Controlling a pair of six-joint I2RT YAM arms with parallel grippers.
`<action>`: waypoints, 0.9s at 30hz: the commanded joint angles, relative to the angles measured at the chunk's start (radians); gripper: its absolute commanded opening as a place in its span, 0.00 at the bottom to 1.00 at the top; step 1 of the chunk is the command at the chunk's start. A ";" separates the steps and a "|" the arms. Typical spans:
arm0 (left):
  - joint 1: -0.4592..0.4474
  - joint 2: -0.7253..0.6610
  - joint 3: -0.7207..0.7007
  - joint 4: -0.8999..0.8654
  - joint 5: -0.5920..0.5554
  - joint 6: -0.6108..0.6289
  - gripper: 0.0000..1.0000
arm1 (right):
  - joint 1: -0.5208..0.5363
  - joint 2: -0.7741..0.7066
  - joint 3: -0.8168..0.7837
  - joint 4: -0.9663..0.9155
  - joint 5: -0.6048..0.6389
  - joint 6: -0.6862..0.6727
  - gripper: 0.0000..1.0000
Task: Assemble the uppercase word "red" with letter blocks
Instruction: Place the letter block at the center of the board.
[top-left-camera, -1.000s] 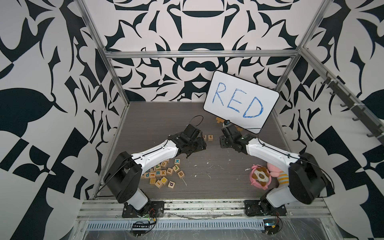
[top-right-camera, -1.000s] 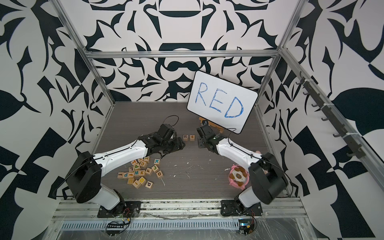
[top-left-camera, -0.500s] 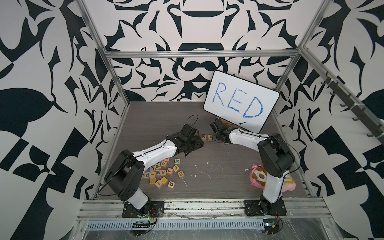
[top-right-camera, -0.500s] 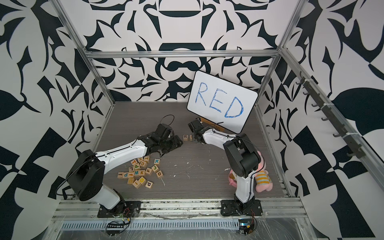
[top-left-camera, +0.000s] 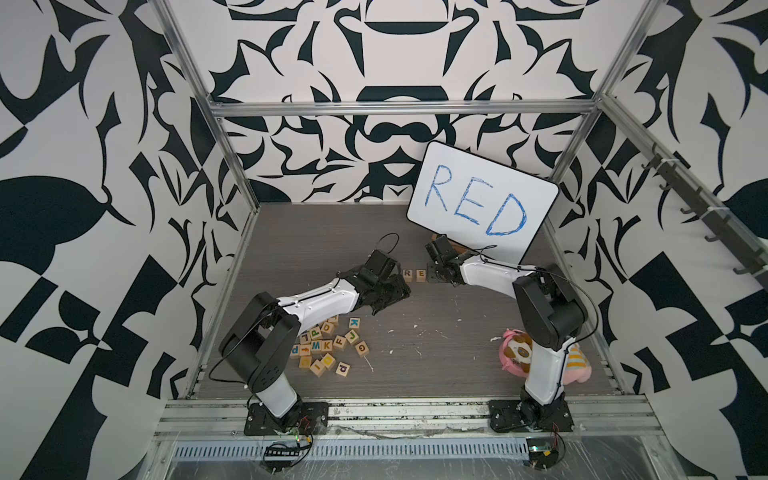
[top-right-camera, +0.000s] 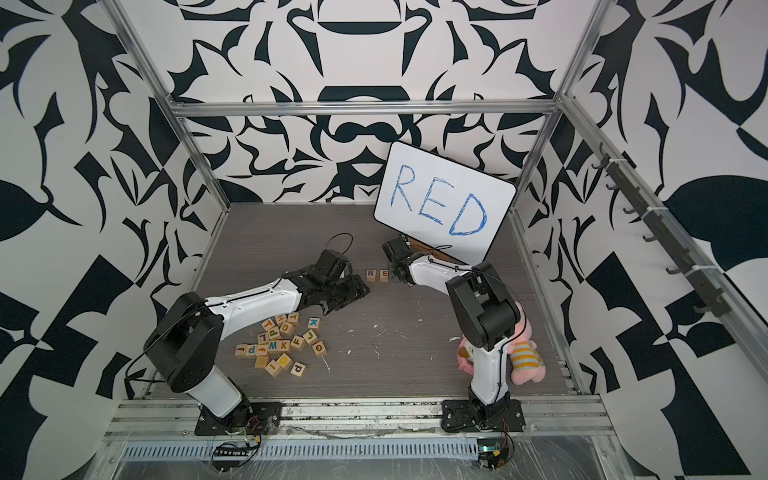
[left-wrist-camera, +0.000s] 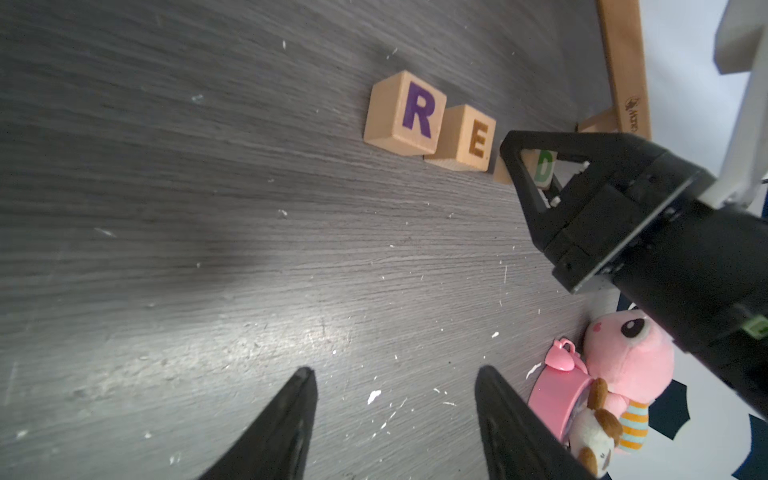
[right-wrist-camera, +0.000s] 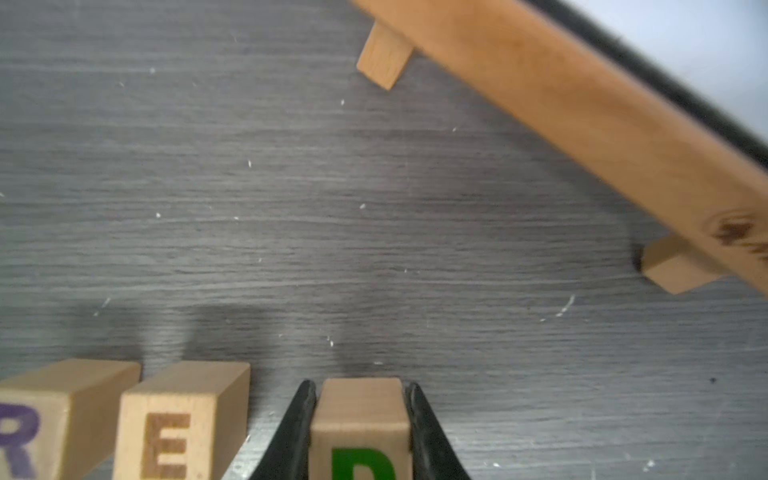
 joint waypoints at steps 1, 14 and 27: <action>0.001 0.012 0.031 0.006 0.024 -0.001 0.65 | -0.003 -0.018 0.024 0.021 -0.020 0.022 0.19; 0.001 0.012 0.025 0.003 0.018 -0.003 0.65 | -0.004 -0.002 0.035 0.020 -0.023 0.027 0.43; 0.001 0.004 0.026 0.000 0.011 -0.001 0.65 | -0.004 0.003 0.049 0.009 -0.031 0.046 0.36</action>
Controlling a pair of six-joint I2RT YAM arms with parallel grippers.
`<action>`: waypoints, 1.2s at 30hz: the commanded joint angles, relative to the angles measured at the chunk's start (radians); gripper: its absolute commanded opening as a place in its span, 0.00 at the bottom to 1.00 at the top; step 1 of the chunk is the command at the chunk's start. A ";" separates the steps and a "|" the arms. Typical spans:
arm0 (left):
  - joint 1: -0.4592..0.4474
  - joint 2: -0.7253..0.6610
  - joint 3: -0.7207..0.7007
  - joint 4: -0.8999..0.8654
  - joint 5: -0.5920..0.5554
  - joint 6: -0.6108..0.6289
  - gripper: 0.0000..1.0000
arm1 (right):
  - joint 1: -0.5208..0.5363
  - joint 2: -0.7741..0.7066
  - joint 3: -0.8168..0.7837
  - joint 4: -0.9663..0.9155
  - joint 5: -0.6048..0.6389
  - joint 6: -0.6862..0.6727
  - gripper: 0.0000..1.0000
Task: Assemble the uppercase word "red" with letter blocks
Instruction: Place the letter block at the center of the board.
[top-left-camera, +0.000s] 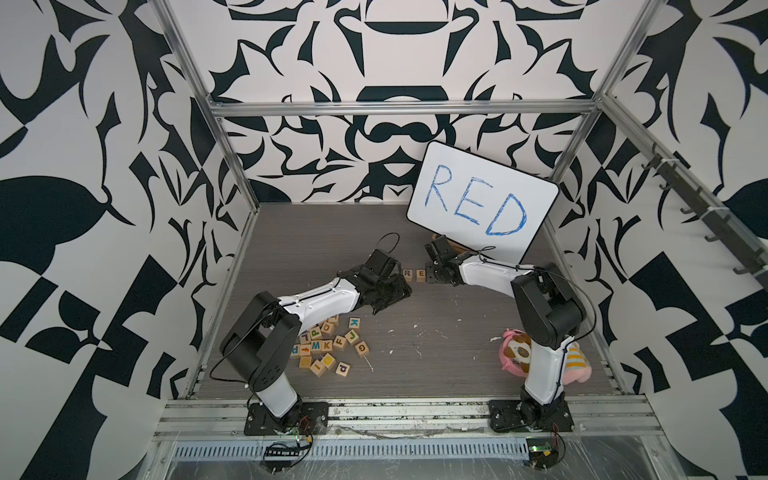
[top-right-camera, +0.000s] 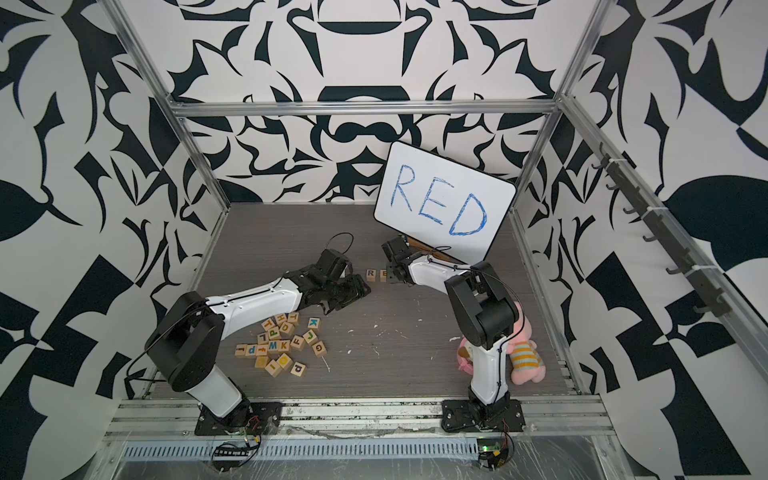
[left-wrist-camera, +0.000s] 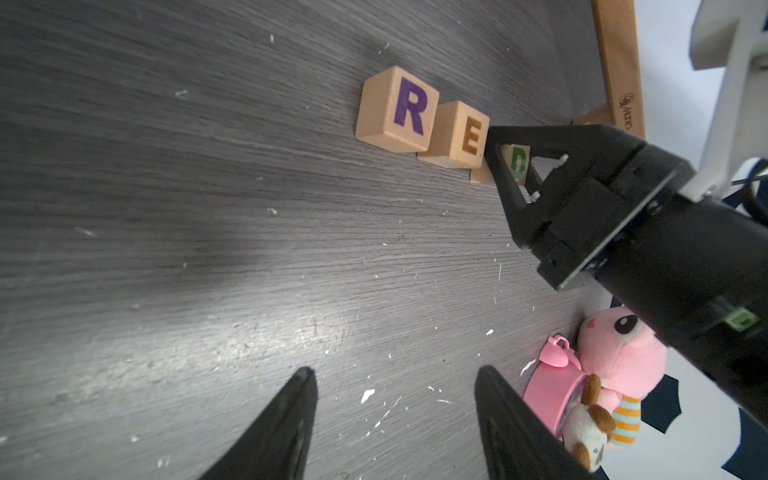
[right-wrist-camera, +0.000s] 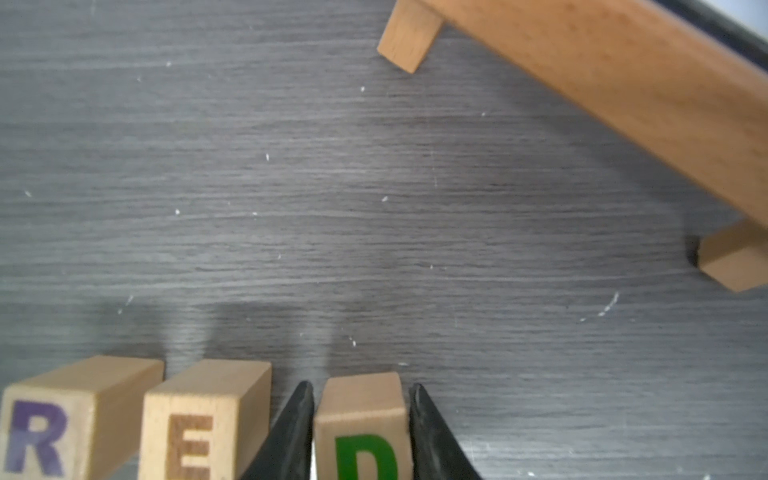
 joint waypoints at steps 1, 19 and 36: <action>0.001 0.003 0.023 -0.005 0.003 0.001 0.65 | -0.002 0.001 0.047 -0.007 0.013 0.019 0.35; 0.001 0.027 0.039 -0.001 0.014 0.001 0.65 | -0.002 0.017 0.069 -0.014 -0.015 0.044 0.41; -0.091 0.158 0.270 -0.201 -0.181 0.125 0.65 | 0.003 -0.424 -0.138 -0.020 -0.011 0.038 0.45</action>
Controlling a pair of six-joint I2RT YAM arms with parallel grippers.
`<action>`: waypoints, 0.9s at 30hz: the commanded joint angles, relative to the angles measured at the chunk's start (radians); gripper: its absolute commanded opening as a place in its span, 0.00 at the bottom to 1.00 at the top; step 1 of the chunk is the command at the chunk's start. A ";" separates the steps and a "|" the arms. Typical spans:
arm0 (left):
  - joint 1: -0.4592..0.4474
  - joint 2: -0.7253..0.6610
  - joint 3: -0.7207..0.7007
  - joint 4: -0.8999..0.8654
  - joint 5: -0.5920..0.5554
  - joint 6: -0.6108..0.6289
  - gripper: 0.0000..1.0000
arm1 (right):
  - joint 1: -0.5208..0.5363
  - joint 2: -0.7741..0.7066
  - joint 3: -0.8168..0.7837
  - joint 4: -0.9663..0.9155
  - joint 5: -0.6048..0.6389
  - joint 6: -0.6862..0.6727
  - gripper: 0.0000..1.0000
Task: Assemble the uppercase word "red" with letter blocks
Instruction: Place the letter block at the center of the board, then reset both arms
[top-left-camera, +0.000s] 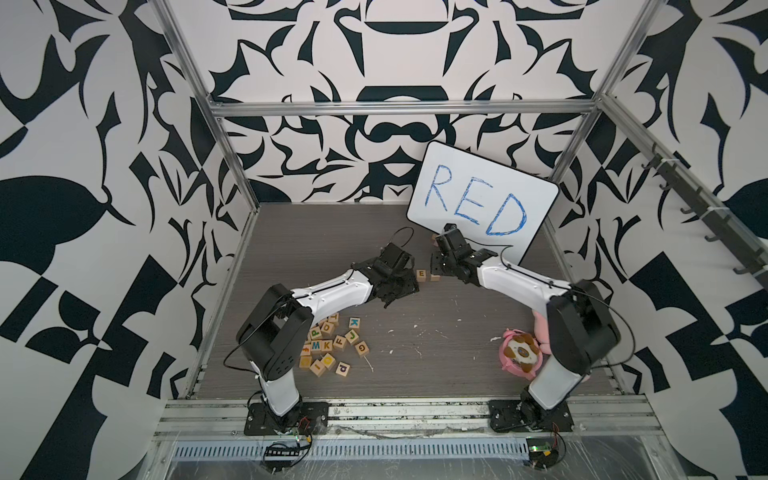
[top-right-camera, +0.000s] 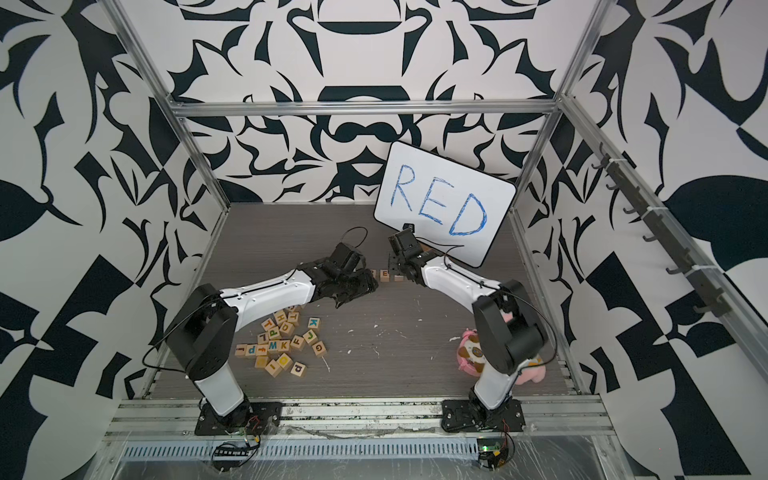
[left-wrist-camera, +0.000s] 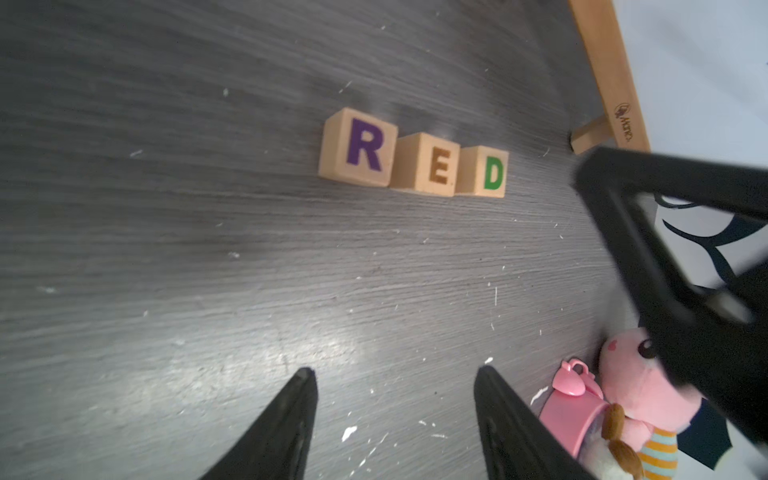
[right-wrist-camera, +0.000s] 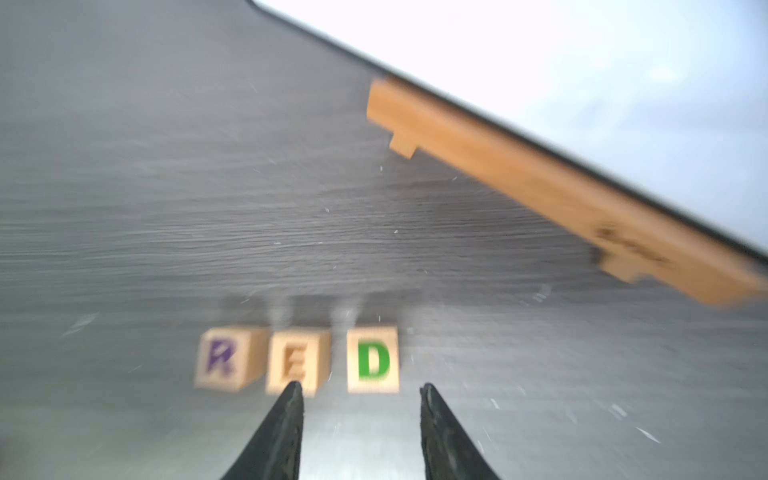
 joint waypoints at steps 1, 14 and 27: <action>-0.038 0.059 0.096 -0.112 -0.078 0.086 0.64 | 0.002 -0.189 -0.083 -0.012 0.051 0.002 0.45; -0.068 0.132 0.234 -0.246 -0.155 0.178 0.67 | 0.003 -0.881 -0.392 -0.072 0.300 -0.021 0.64; -0.119 -0.068 0.157 -0.229 -0.172 0.394 0.96 | 0.002 -1.085 -0.544 0.105 0.463 -0.169 0.99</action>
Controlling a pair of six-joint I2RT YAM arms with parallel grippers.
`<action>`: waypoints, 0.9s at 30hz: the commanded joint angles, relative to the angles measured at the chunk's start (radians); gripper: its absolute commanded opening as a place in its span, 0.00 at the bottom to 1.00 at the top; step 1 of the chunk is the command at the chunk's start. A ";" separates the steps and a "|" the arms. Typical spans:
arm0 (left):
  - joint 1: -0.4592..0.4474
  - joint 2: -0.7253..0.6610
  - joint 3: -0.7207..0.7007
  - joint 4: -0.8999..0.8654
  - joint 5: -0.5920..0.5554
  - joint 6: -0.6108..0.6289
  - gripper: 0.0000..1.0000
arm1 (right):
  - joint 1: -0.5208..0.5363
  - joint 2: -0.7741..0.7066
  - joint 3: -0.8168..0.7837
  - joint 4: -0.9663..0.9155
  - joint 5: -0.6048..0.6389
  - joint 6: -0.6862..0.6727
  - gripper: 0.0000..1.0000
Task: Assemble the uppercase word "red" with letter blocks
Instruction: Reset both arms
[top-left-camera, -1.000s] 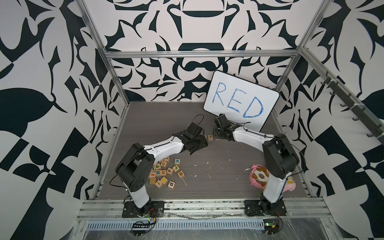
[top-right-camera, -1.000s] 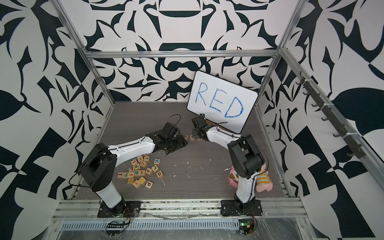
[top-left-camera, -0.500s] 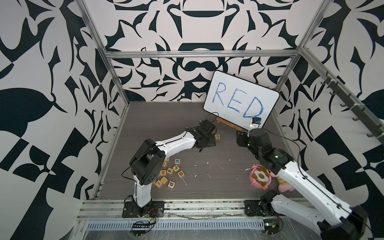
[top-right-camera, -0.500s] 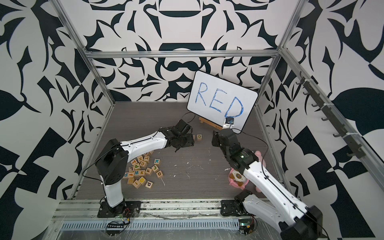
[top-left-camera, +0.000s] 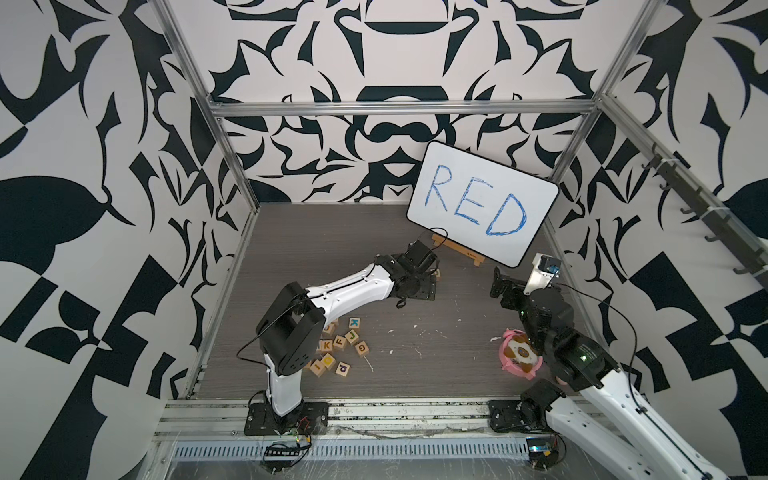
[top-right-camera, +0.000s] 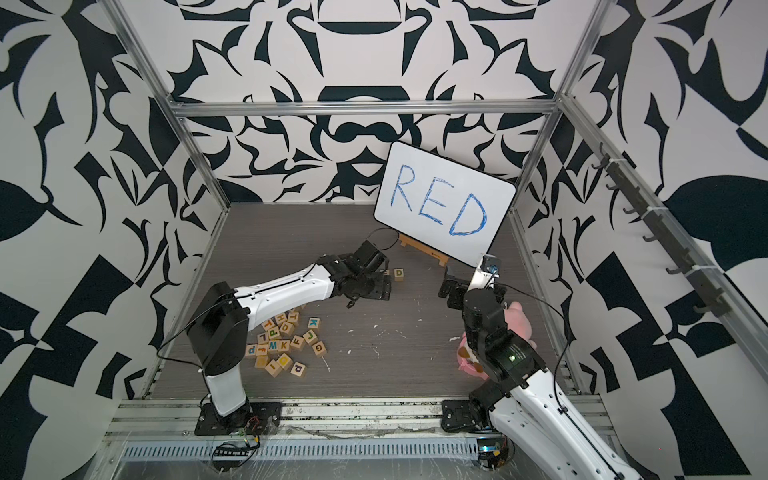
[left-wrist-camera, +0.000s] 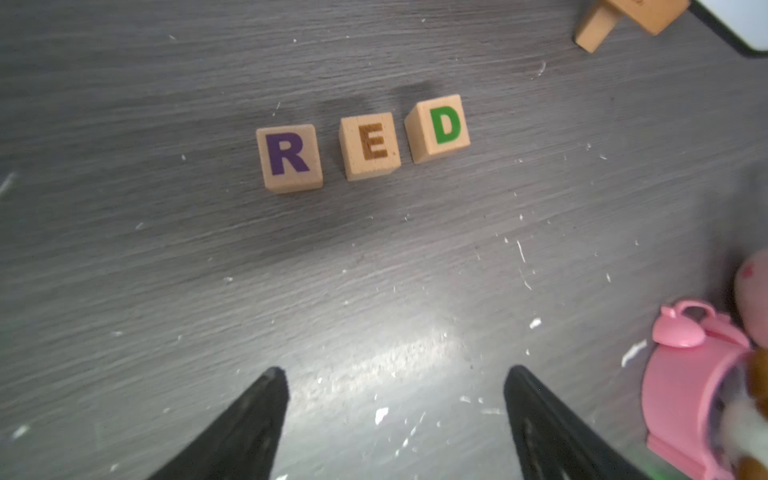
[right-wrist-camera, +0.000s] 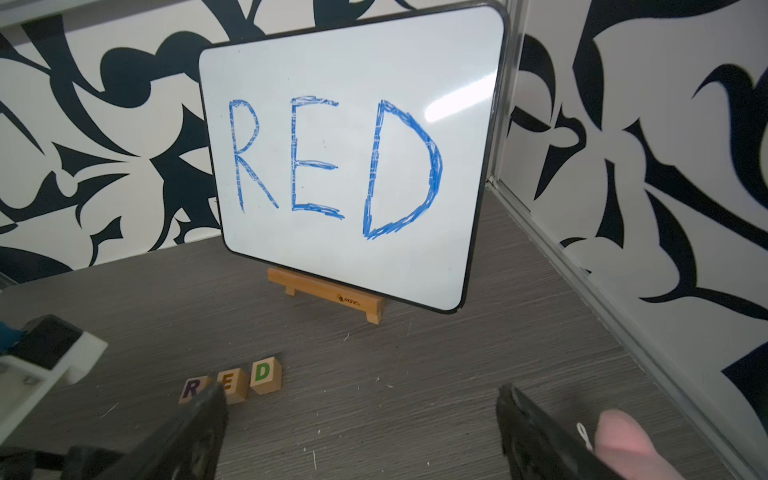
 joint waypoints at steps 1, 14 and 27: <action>-0.011 -0.138 -0.056 0.049 -0.012 0.089 0.97 | 0.001 -0.035 -0.038 0.115 0.085 -0.048 0.99; -0.016 -0.601 -0.471 0.525 -0.378 0.301 1.00 | 0.001 -0.116 -0.251 0.434 0.085 -0.217 0.98; 0.391 -0.775 -0.751 0.759 -0.561 0.233 0.99 | 0.001 -0.049 -0.354 0.652 0.042 -0.504 1.00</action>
